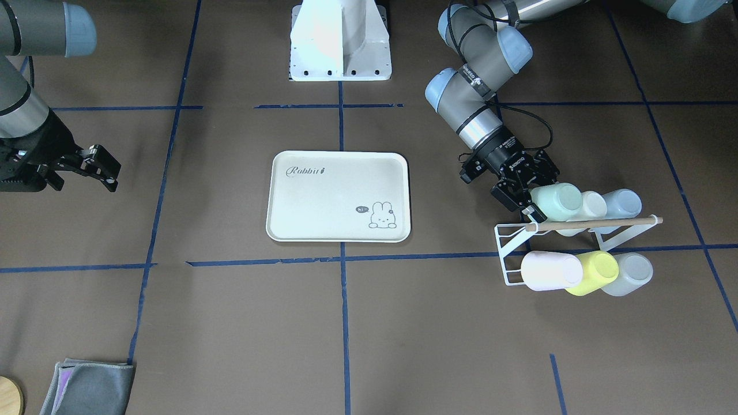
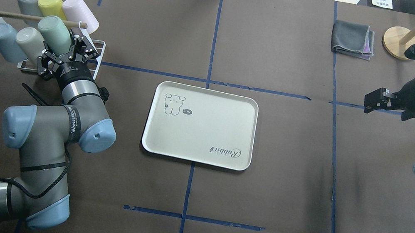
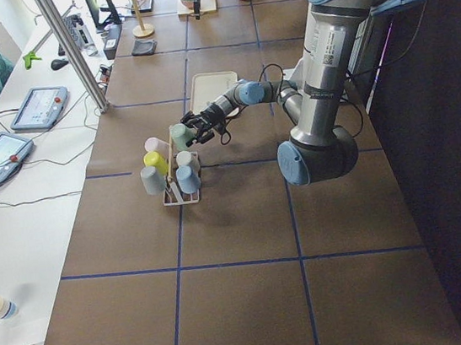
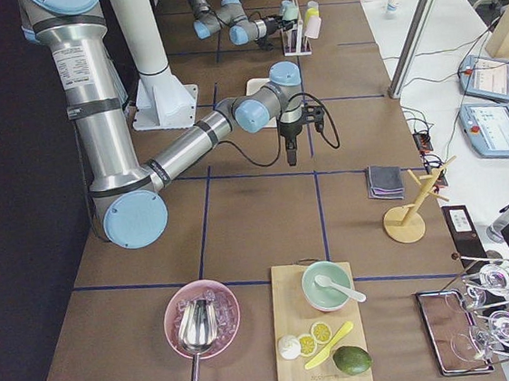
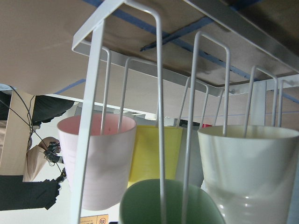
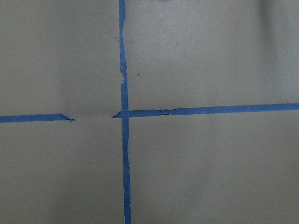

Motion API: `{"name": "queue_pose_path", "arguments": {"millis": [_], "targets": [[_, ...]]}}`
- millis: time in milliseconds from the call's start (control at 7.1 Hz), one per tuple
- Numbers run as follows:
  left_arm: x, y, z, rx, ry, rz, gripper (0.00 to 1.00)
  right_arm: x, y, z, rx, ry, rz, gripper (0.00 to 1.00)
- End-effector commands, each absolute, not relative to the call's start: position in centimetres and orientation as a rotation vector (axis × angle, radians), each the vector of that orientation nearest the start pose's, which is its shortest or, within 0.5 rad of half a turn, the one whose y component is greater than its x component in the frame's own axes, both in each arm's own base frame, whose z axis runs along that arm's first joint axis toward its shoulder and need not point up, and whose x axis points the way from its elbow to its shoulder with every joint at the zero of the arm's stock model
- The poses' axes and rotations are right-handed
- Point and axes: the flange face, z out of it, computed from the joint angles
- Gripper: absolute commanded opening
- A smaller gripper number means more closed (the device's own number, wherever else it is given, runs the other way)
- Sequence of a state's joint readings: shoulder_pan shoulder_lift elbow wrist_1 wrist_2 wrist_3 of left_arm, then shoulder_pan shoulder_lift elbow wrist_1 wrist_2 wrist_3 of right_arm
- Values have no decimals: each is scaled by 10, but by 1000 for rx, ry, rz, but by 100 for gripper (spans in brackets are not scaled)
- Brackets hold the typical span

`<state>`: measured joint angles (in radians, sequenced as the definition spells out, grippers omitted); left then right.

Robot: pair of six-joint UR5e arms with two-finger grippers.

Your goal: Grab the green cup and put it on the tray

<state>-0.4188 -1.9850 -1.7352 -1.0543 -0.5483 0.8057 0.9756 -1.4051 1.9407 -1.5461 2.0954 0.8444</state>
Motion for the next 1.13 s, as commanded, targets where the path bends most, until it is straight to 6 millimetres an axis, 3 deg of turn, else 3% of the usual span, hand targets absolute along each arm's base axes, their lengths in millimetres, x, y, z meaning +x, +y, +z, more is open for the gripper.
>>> {"name": "queue_pose_path", "arguments": {"millis": [0,141,563,986], "targets": [[445,-437,380,256,-1159,1736,54,-233,-492,402,73,-743,92,100],[440,-434,368,256,-1159,1737,54,-232,-492,403,72,-742,92,100],[434,-431,356,279,-1152,1727,54,-233,-493,405,69,-740,93,100],[403,-418,313,345,-1130,1691,54,-234,-493,404,70,-741,93,100]]}}
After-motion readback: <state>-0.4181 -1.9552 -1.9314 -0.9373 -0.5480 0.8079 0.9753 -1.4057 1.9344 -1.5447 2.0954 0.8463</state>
